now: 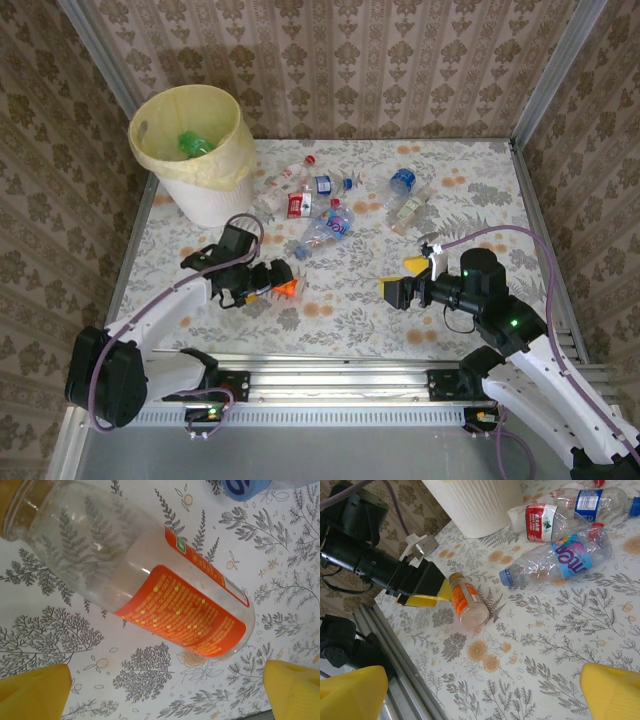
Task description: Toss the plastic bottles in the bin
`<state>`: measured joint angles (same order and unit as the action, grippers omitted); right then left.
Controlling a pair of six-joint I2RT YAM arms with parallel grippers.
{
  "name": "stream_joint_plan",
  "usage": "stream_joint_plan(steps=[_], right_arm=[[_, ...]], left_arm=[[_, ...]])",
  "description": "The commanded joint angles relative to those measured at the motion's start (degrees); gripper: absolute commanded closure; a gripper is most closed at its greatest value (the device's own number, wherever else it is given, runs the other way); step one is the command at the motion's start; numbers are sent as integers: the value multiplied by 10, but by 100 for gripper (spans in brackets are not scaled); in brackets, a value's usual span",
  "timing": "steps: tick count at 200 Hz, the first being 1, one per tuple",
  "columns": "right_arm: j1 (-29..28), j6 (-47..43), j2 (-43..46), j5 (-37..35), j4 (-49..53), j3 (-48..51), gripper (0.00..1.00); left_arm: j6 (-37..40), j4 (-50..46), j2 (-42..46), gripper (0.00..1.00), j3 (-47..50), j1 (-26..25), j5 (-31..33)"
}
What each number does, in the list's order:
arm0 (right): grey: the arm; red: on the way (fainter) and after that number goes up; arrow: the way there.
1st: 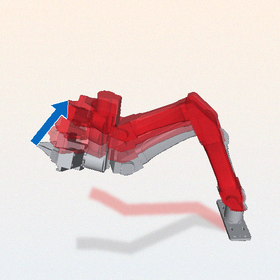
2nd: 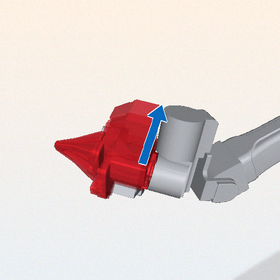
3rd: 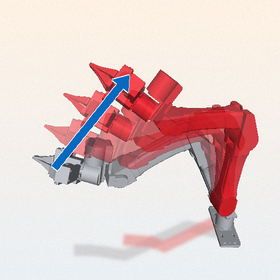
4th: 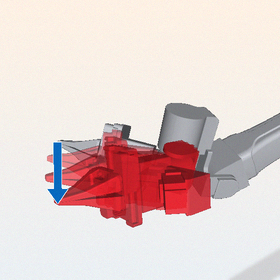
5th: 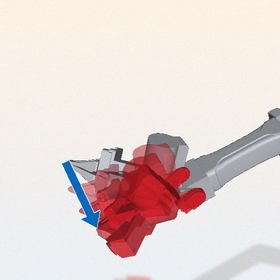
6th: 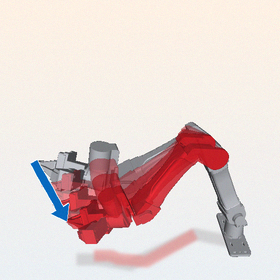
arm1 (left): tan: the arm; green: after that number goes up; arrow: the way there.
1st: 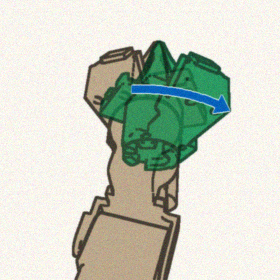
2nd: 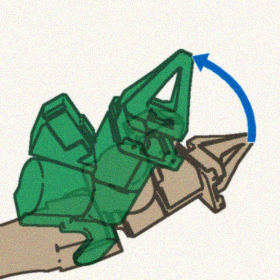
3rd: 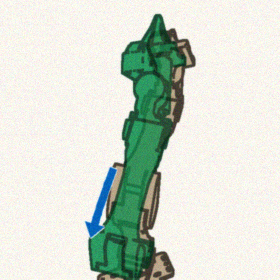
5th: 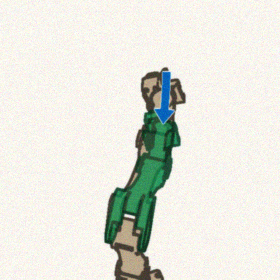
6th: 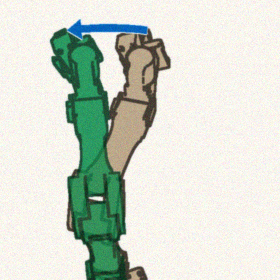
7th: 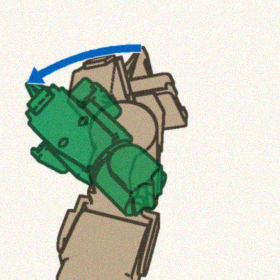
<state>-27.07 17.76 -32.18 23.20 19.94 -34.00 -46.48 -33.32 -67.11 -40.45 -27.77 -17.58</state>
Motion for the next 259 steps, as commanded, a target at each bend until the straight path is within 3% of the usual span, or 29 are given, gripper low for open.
stream_joint_plan(steps=[1, 128, 259], right_arm=[[-4, -1, 9, 9, 5, 10, 0], [-3, 2, 7, 5, 2, 13, 0], [-4, 2, 3, 1, 3, 13, 0]], left_arm=[[-8, 24, -8, 2, 6, -3, 7], [39, 64, -112, 3, -3, 8, 45], [83, 77, -154, 24, -3, 10, 52]])
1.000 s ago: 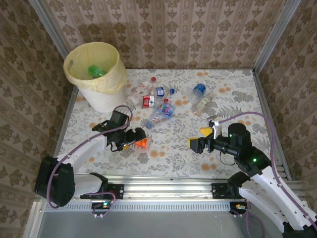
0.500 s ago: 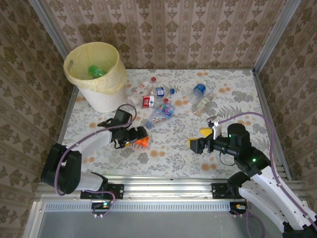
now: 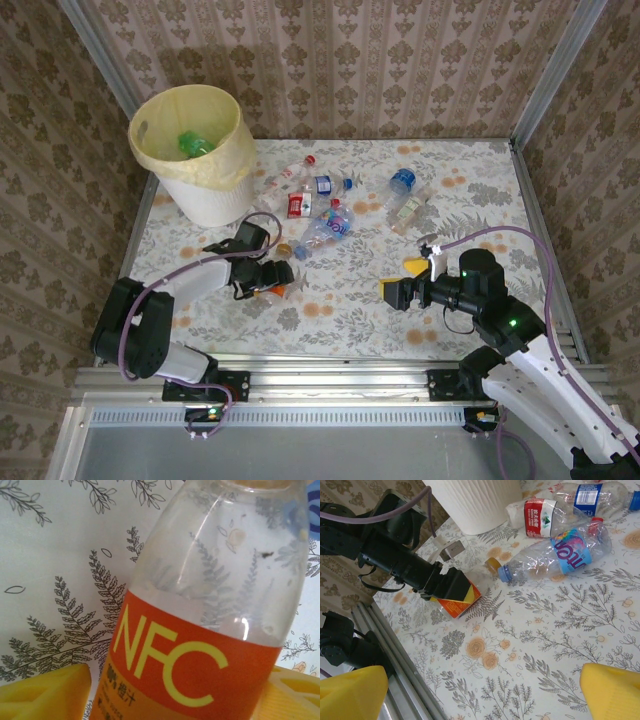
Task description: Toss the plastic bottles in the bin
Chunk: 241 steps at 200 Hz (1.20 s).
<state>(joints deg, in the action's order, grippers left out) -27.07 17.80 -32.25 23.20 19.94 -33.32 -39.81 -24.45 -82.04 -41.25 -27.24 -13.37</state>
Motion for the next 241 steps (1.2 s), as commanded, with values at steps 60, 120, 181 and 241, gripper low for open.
stream_joint_plan(steps=[60, 120, 181, 241], right_arm=[[-3, 1, 3, 0, 5, 6, 0], [-3, 2, 3, 1, 4, 5, 0], [-4, 0, 3, 6, 3, 4, 0], [-3, 0, 2, 8, 1, 4, 0]], left_arm=[[19, -2, 8, 38, 13, 2, 3], [24, 2, 69, 47, 16, -15, 20], [63, 14, 160, 48, 4, -41, 44], [130, 44, 260, 48, -8, -48, 30]])
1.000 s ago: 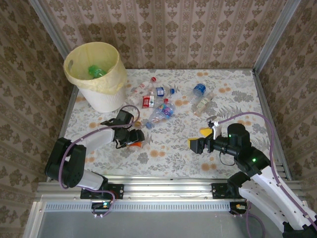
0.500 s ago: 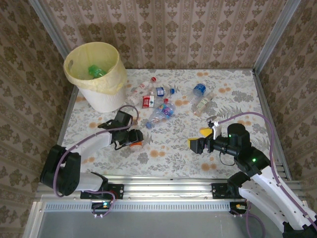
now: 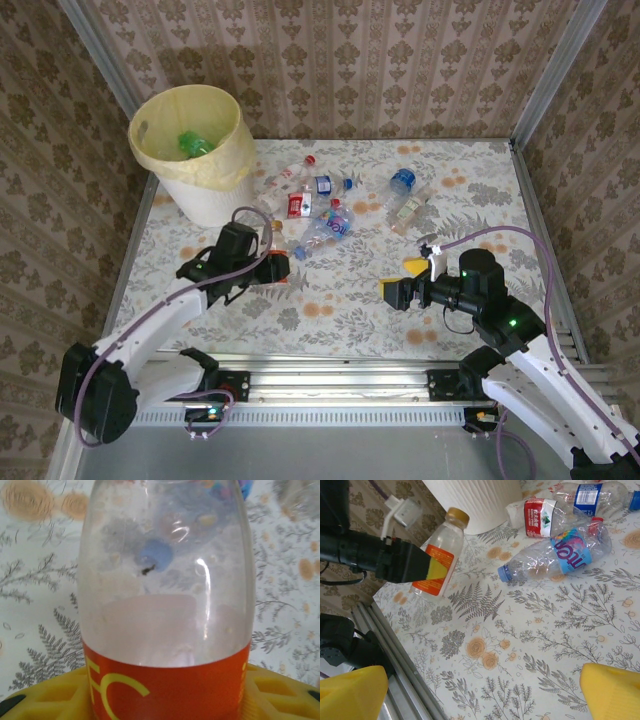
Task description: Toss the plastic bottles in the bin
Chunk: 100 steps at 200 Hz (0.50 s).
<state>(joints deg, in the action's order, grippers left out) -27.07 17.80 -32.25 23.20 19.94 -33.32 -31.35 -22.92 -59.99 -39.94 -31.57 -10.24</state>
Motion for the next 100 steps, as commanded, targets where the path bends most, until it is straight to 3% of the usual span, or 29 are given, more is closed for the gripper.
stream_joint_plan(steps=[1, 100], right_arm=[[-3, 0, 2, 8, 1, 4, 0], [-4, 2, 9, 20, -9, 2, 0]], left_arm=[[46, 30, 40, 48, -21, -5, -2], [108, 130, 114, 48, -38, -4, -25]])
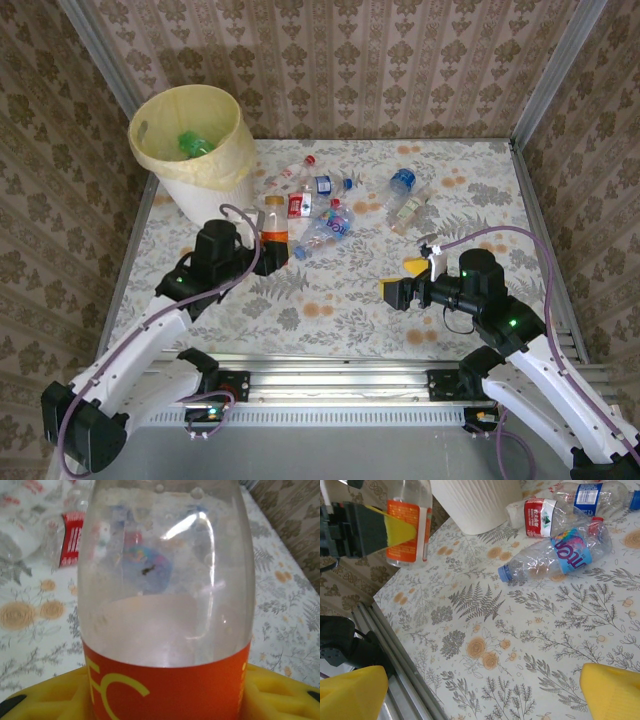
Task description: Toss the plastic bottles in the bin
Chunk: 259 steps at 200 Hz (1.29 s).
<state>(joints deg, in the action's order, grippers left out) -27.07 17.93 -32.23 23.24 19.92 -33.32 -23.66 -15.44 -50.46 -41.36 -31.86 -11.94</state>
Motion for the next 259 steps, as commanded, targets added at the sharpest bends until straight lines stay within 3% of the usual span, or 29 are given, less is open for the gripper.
stream_joint_plan(steps=[1, 47, 101, 161, 208, 259], right_arm=[[-4, 1, 9, 20, -10, 2, 0], [-4, 0, 31, 32, -44, 3, 0], [-4, -13, 62, 37, -83, -2, 0], [-4, -37, 79, 29, -71, -14, 0], [-4, -47, 78, 28, -62, -15, 0], [-4, -51, 74, 31, -65, -14, 0]], left_arm=[[32, 57, 19, 48, -24, -1, -7], [68, 61, 22, 48, -63, 6, 24], [99, 55, 15, 49, -118, 53, 36], [108, 60, 5, 49, -186, 211, -20], [70, 176, -1, 49, -194, 309, -88], [48, 313, -9, 48, -196, 344, -96]])
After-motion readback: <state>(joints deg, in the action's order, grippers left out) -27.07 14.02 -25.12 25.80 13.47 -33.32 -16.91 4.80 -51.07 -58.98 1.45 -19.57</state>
